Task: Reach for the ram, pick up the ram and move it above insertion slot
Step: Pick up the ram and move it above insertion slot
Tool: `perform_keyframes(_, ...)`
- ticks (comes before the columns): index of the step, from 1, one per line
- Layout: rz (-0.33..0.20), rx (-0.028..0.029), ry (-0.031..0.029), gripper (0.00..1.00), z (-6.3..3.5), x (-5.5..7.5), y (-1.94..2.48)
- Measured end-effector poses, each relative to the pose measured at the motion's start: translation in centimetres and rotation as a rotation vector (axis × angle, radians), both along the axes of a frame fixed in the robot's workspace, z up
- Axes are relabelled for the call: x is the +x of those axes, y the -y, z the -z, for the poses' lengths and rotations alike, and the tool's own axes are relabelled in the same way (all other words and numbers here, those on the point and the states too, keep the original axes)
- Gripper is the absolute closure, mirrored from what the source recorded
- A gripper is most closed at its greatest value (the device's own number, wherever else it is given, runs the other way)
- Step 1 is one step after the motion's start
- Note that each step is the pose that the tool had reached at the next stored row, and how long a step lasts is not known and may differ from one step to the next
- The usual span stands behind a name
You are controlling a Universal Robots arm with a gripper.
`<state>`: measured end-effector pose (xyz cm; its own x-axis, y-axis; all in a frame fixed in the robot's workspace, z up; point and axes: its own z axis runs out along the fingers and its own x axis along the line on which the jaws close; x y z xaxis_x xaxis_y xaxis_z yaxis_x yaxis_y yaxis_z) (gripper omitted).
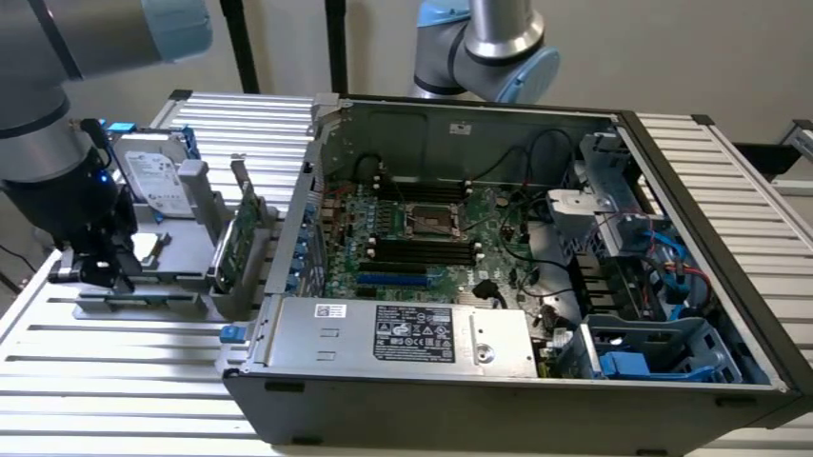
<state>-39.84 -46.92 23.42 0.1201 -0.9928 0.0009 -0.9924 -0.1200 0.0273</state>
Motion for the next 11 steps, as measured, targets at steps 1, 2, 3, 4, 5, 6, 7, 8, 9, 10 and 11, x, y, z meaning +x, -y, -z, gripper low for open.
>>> perform_keyframes(1, 0.0, 0.0, 0.0, 0.64, 0.18, 0.0, 0.0)
perform_keyframes(2, 0.0, -0.0001, 0.0, 0.64, 0.38, 0.0, 0.0)
perform_keyframes(3, 0.0, -0.0001, -0.0001, 0.64, 0.55, 0.0, 0.0)
perform_keyframes(4, 0.0, -0.0001, -0.0001, 0.64, 0.73, 0.0, 0.0)
perform_keyframes(5, 0.0, 0.0, 0.0, 0.64, 0.92, 0.0, 0.0)
perform_keyframes(6, 0.0, -0.0001, -0.0001, 0.64, 1.1, 0.0, 0.0)
perform_keyframes(7, 0.0, -0.0001, -0.0001, 0.64, 1.28, 0.0, 0.0)
perform_keyframes(8, 0.0, -0.0001, 0.0, 0.64, 1.46, 0.0, 0.0)
perform_keyframes(9, 0.0, 0.0, 0.0, 0.64, 1.64, 0.0, 0.0)
perform_keyframes(10, 0.0, -0.0001, -0.0001, 0.64, 1.82, 0.0, 0.0)
perform_keyframes(11, 0.0, -0.0001, -0.0001, 0.64, 2.0, 0.0, 0.0)
